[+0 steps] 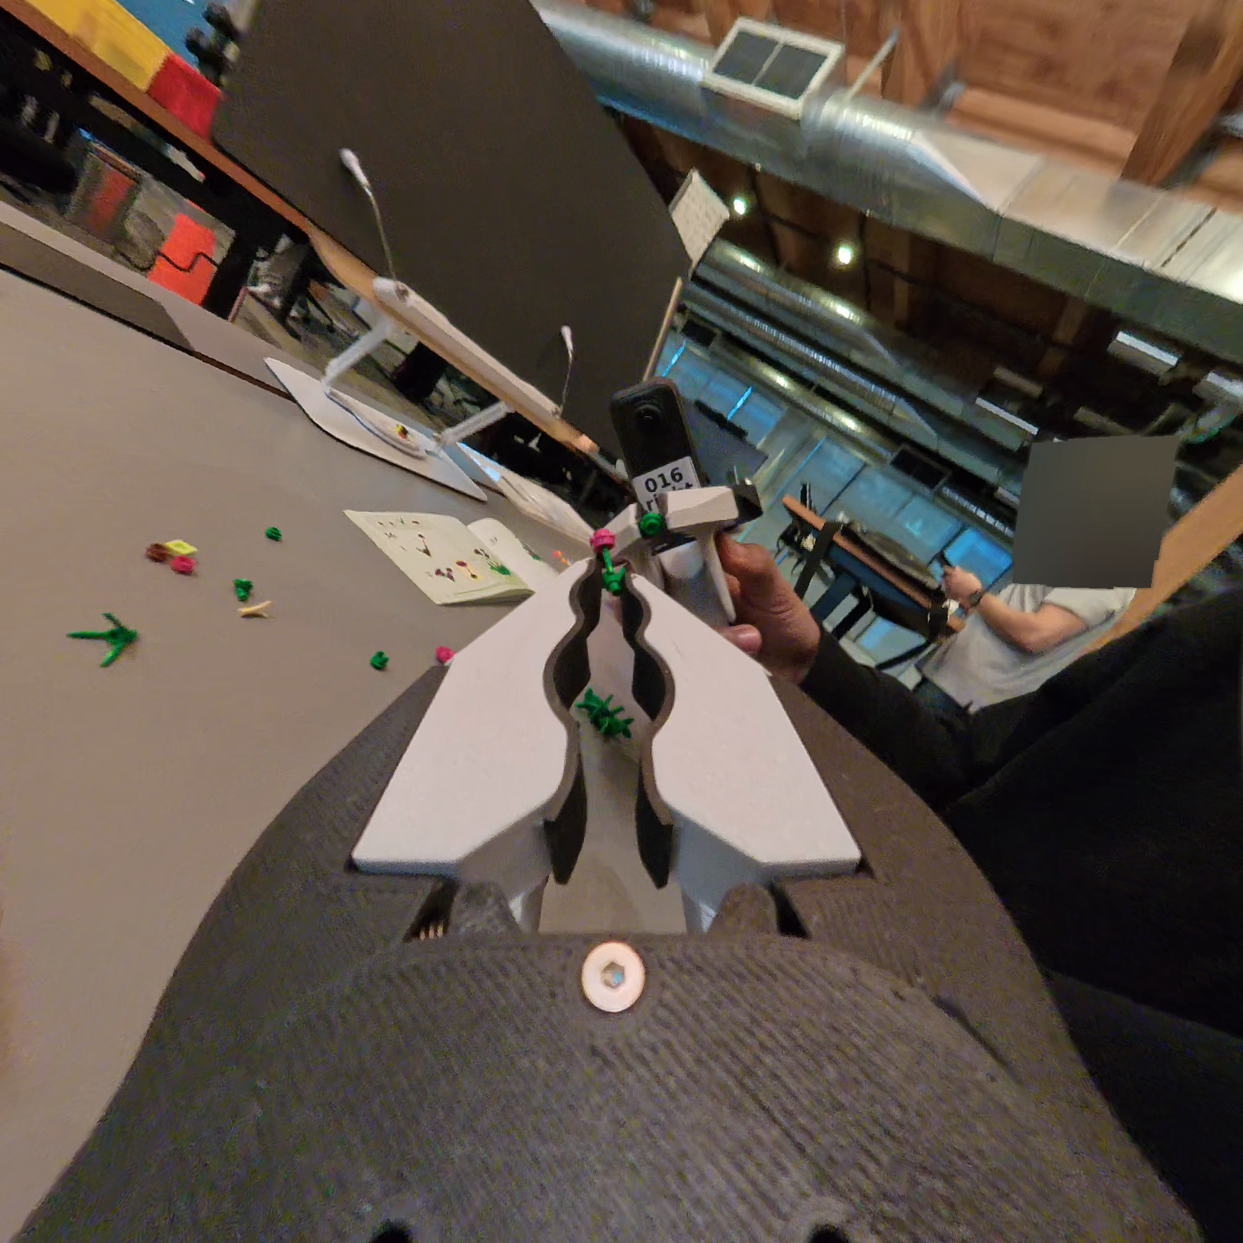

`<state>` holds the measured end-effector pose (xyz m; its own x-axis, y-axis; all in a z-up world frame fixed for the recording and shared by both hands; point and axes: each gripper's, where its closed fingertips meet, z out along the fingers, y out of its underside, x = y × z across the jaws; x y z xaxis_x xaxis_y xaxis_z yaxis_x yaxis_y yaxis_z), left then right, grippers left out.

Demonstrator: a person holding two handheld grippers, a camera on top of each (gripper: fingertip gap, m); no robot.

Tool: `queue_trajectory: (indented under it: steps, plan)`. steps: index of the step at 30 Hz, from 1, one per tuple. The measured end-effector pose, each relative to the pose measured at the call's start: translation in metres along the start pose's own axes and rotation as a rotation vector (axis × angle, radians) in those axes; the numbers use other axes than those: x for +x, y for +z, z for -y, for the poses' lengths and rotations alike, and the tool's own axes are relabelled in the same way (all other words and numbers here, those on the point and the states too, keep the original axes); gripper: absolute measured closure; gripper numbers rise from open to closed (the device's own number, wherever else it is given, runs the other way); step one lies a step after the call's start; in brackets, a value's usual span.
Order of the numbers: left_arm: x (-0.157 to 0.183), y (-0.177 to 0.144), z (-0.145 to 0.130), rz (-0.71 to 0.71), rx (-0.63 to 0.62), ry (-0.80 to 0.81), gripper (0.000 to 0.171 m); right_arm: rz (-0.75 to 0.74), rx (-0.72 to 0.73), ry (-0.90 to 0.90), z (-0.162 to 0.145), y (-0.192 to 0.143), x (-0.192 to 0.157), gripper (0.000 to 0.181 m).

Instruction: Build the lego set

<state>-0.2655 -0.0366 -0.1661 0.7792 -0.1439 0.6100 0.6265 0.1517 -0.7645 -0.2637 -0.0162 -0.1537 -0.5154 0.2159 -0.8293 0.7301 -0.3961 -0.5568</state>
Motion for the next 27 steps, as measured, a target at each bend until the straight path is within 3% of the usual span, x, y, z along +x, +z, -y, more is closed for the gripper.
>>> queue_trajectory:
  steps: [7,27]
  plan:
    - [0.027,0.015,-0.011,-0.041,-0.04,0.116,0.169,0.022,0.026,-0.009,-0.019,-0.005,-0.012,0.177]
    - [0.026,0.009,-0.001,-0.056,0.023,0.075,0.17,0.025,0.032,-0.01,-0.019,0.004,-0.013,0.177]
